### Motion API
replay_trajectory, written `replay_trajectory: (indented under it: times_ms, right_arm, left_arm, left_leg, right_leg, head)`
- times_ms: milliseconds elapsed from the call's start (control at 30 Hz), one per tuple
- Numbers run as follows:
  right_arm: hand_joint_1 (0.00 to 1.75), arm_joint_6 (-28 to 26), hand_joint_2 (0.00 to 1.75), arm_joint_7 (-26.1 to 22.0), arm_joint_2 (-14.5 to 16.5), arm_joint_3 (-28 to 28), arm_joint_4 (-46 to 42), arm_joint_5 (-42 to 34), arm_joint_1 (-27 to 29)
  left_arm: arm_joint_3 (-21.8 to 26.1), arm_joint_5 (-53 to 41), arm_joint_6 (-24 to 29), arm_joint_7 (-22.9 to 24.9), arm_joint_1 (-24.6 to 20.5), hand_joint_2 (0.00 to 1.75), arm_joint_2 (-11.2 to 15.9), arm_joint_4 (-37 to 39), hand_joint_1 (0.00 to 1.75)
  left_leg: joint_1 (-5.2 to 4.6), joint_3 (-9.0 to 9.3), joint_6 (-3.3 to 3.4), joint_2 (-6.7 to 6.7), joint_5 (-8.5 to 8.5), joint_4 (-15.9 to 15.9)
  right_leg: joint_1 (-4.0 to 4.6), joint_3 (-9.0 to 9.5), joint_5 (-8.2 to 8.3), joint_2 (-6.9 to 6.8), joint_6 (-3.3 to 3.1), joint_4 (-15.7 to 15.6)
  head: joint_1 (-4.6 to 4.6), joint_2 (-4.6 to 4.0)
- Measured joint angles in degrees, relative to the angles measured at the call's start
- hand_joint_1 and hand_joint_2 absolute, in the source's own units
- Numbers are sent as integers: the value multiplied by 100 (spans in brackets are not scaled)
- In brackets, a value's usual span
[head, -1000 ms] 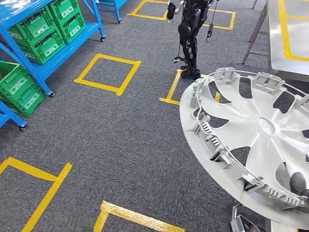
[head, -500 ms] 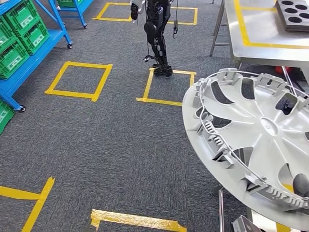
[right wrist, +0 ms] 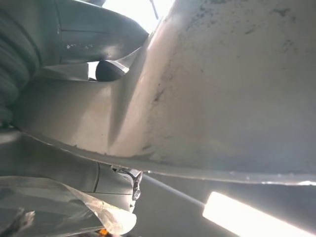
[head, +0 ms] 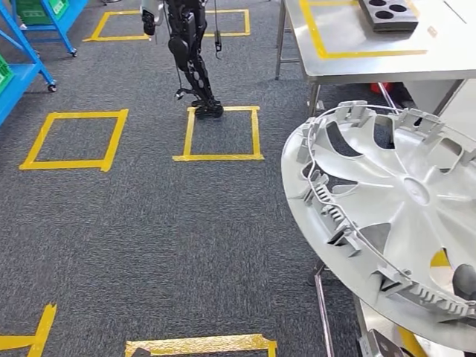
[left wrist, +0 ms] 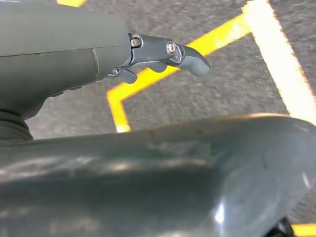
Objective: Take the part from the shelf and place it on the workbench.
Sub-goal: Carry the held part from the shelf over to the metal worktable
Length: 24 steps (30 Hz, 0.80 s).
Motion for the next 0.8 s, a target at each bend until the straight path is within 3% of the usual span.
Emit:
replay_trajectory:
  times_ms: [33, 100, 167, 233, 267, 300, 400, 467, 533, 600, 667, 733, 767, 800]
  right_arm:
    - [175, 0, 175, 1, 1, -2, -1, 0, 6]
    - [175, 1, 175, -1, 1, -2, -1, 1, 21]
    - [175, 2, 175, -2, 1, 1, -2, -2, 16]
    - [175, 2, 175, -2, 1, 2, -2, -3, 10]
    - [175, 2, 175, -2, 1, 0, -1, -2, 16]
    - [175, 2, 175, -2, 1, -2, -1, -1, 24]
    - [175, 2, 175, -2, 1, -4, -1, 1, 31]
    - [175, 2, 175, -1, 1, -4, -3, -2, 29]
    - [175, 2, 175, -1, 1, -9, -5, -2, 43]
    - [175, 1, 175, -2, 2, -16, -7, -1, 55]
    - [175, 1, 175, -2, 3, -20, -9, 1, 50]
    - [175, 2, 175, -1, 3, -24, -9, 1, 42]
    - [175, 2, 175, -1, 3, -26, -9, 1, 42]
    - [175, 2, 175, -1, 3, -27, -9, 1, 43]
  left_arm:
    - [-1, 2, 0, -1, -3, 0, -2, 0, 0]
    - [-1, 5, 1, -2, -14, 0, -3, 0, 0]
    - [0, 4, 1, -4, -14, 0, -2, 0, 0]
    - [-1, 1, 1, -4, 2, 0, -2, 0, 0]
    - [-1, -2, 0, -4, 5, 0, -3, 0, 0]
    - [-2, -3, 0, -4, 3, 0, -7, 0, 0]
    - [-4, -8, 0, -4, -17, 0, -16, 0, 0]
    - [-10, -17, 0, -4, -28, 0, -12, 0, 0]
    - [-17, -25, 0, -4, -42, 0, -13, 0, 0]
    - [-22, -30, 0, -4, -60, 0, -15, 0, 0]
    - [-26, -37, 0, -4, -67, 0, -15, 0, 0]
    - [-33, -45, 0, -2, -50, 0, -22, 0, 0]
    - [-38, -48, 0, -1, -41, 0, -26, 0, 0]
    - [-46, -48, 1, 0, -36, 0, -30, 0, 0]
  left_leg:
    - [1, 10, 13, 69, 5, -41]
    - [14, 34, 55, 224, 56, -125]
    - [7, 47, 92, 400, 87, -171]
    - [-17, 38, 106, 578, 83, -164]
    - [-24, 37, 108, 667, 79, -161]
    - [-28, 37, 107, 748, 73, -157]
    - [-48, 51, 64, 945, 31, -122]
    - [-73, 54, 14, 1035, 1, -87]
    - [-75, 65, -30, 1123, -11, -76]
    - [-51, 39, -88, 1029, -122, 36]
    - [-19, -187, -138, 751, -466, 580]
    - [-2, -538, -157, 601, -819, 1368]
    - [0, -643, -157, 586, -864, 1594]
    - [0, -650, -150, 577, -785, 1599]
  right_leg:
    - [-16, -42, 18, 49, 39, -10]
    - [1, -159, -68, -156, 81, 124]
    - [28, -440, -389, -525, 100, 693]
    - [29, -762, -692, -653, 127, 1401]
    - [28, -819, -714, -669, 136, 1554]
    - [29, -755, -629, -688, 139, 1473]
    - [49, -86, -200, -939, 109, 368]
    - [79, 154, -133, -1046, 48, -23]
    - [94, 147, -121, -945, -21, -41]
    - [79, 139, -89, -846, -85, -64]
    - [63, 129, -58, -747, -138, -81]
    - [70, 107, -42, -619, -160, -78]
    - [75, 101, -37, -548, -164, -76]
    - [77, 98, -32, -474, -162, -71]
  head:
    - [-3, 0]
    - [8, 0]
    - [27, 0]
    - [35, 0]
    - [34, 0]
    - [35, 0]
    - [35, 0]
    - [27, 0]
    - [19, 0]
    - [7, 0]
    - [-20, 0]
    - [-34, 0]
    - [-35, 0]
    - [-35, 0]
